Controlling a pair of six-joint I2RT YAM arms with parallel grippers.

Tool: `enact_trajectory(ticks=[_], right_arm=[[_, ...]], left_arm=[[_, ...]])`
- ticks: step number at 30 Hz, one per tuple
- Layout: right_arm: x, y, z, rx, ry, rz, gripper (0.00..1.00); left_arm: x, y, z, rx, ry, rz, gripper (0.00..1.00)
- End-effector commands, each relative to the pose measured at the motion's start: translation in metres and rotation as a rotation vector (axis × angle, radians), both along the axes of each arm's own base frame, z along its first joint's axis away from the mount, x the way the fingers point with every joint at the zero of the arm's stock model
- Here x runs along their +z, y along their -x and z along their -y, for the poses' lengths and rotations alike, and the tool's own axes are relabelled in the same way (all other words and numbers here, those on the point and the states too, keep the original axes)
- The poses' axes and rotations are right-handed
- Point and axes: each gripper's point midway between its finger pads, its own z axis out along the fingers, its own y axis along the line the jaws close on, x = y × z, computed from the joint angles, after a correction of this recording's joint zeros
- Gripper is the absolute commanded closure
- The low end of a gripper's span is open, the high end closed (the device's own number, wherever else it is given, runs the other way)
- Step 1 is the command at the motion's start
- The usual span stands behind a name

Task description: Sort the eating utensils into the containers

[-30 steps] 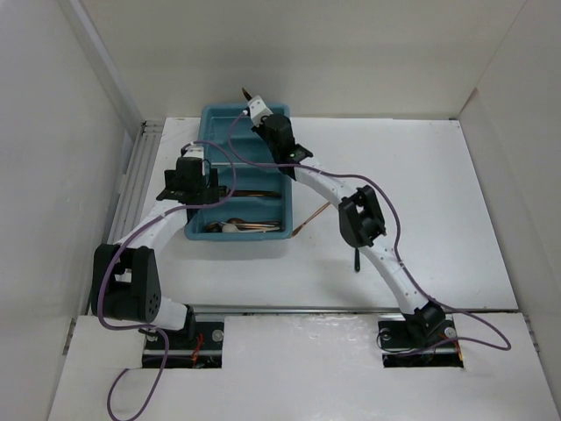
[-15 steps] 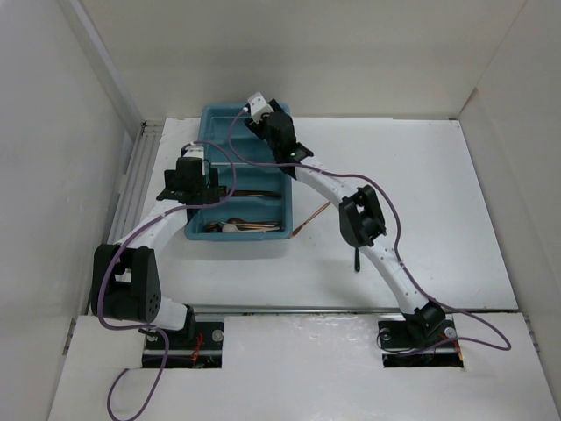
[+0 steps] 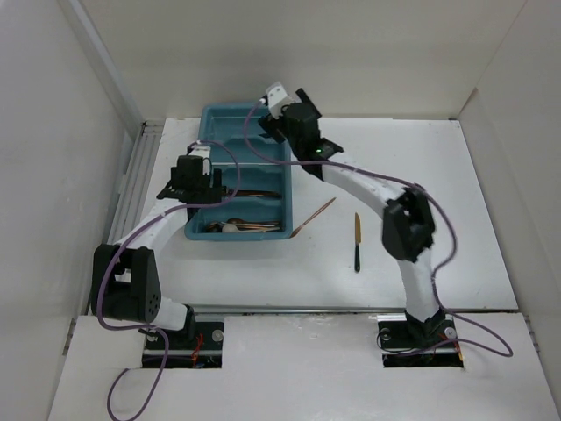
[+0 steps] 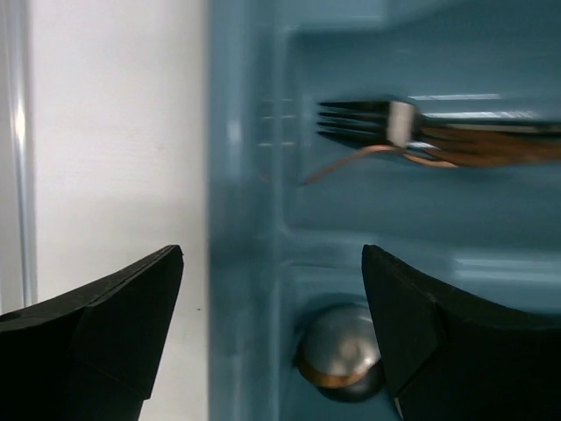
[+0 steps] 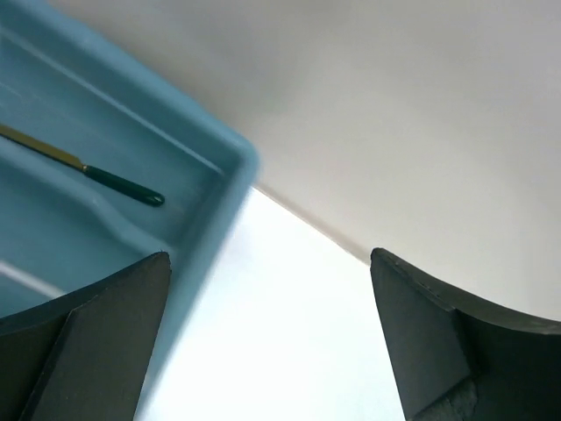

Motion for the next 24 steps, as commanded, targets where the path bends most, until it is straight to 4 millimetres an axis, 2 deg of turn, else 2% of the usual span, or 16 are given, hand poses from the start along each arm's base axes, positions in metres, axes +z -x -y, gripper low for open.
enact_trajectory(ticks=[1, 2, 3, 4, 5, 7, 9, 10, 11, 13, 14, 17, 18, 20, 21, 24], right_arm=[[0.124, 0.065, 0.07, -0.163, -0.214, 0.112, 0.0], [0.116, 0.077, 0.086, -0.193, -0.235, 0.065, 0.0], [0.07, 0.09, 0.107, -0.216, -0.181, -0.084, 0.0], [0.081, 0.109, 0.127, -0.221, -0.246, -0.123, 0.0], [0.064, 0.12, 0.139, -0.262, -0.379, -0.217, 0.0], [0.001, 0.15, 0.186, -0.379, -0.392, -0.437, 0.0], [-0.015, 0.179, 0.216, -0.481, -0.444, -0.487, 0.0], [-0.051, 0.204, 0.229, -0.538, -0.388, -0.572, 0.0], [-0.053, 0.219, 0.234, -0.567, -0.43, -0.589, 0.0], [-0.074, 0.245, 0.252, -0.652, -0.426, -0.64, 0.0], [-0.07, 0.266, 0.262, -0.705, -0.478, -0.645, 0.0], [-0.058, 0.297, 0.291, -0.798, -0.549, -0.6, 0.0], [-0.035, 0.309, 0.302, -0.801, -0.627, -0.526, 0.0], [-0.01, 0.325, 0.328, -0.884, -0.722, -0.408, 0.0], [-0.002, 0.338, 0.337, -0.904, -0.733, -0.377, 0.0], [0.033, 0.371, 0.368, -0.949, -0.817, -0.224, 0.0]], left_arm=[[0.059, -0.021, 0.047, -0.237, 0.028, 0.127, 0.22], [0.069, -0.022, 0.067, -0.36, 0.041, 0.146, 0.22], [0.076, -0.022, 0.079, -0.419, 0.042, 0.157, 0.23], [0.089, -0.023, 0.105, -0.502, 0.043, 0.177, 0.23], [0.094, -0.022, 0.121, -0.566, 0.043, 0.178, 0.23], [0.094, -0.015, 0.159, -0.729, 0.052, 0.152, 0.23], [0.104, 0.003, 0.208, -0.887, 0.096, 0.13, 0.23], [0.104, 0.009, 0.224, -0.932, 0.107, 0.116, 0.23], [0.1, 0.022, 0.252, -1.005, 0.115, 0.082, 0.23], [0.095, 0.04, 0.285, -1.085, 0.132, 0.046, 0.23], [0.088, 0.06, 0.317, -1.16, 0.137, 0.007, 0.23], [0.077, 0.091, 0.366, -1.225, 0.191, -0.077, 0.22], [0.069, 0.103, 0.394, -1.249, 0.212, -0.115, 0.22], [0.058, 0.119, 0.416, -1.205, 0.282, -0.19, 0.22], [0.039, 0.127, 0.423, -1.187, 0.276, -0.241, 0.22], [0.023, 0.153, 0.448, -1.181, 0.273, -0.263, 0.2]])
